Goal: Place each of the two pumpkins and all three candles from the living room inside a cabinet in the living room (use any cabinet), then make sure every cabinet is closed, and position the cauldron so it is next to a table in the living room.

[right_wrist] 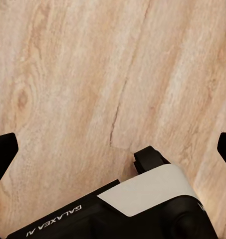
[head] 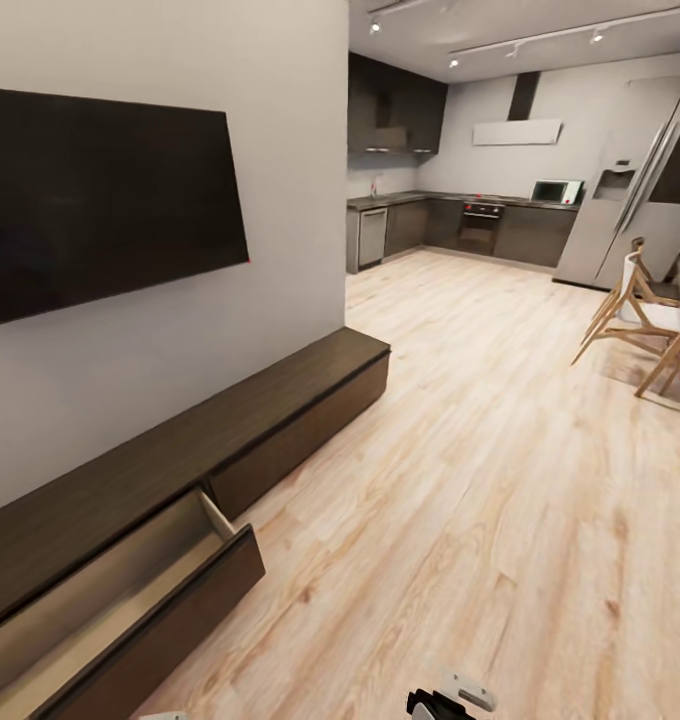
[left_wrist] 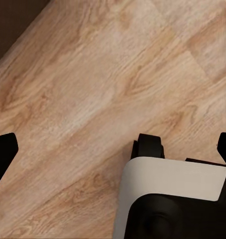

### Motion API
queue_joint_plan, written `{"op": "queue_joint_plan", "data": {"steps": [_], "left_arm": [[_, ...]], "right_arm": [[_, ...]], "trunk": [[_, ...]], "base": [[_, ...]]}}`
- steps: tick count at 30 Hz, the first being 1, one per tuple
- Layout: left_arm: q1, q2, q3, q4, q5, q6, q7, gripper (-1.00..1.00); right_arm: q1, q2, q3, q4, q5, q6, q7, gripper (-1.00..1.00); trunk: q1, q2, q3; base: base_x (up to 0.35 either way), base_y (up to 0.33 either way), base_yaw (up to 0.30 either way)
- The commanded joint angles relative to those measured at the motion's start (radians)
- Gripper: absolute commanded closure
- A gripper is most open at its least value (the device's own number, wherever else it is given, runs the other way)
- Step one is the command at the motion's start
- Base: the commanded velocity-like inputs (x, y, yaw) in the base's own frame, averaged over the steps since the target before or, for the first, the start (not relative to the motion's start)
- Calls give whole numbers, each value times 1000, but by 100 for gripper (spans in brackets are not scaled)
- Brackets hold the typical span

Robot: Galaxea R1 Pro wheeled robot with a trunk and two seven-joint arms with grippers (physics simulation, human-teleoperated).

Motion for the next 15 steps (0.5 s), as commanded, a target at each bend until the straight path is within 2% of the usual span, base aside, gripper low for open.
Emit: {"op": "queue_joint_plan", "data": {"steps": [1,15], "left_arm": [[0,0,0,0,0,0,0,-100],[0,0,0,1,0,0,0,-100]], "right_arm": [[0,0,0,0,0,0,0,-100],[0,-1,0,1,0,0,0,-100]], "trunk": [[0,0,1],[0,0,8]], "base": [[0,0,-280],[0,0,-280]]}}
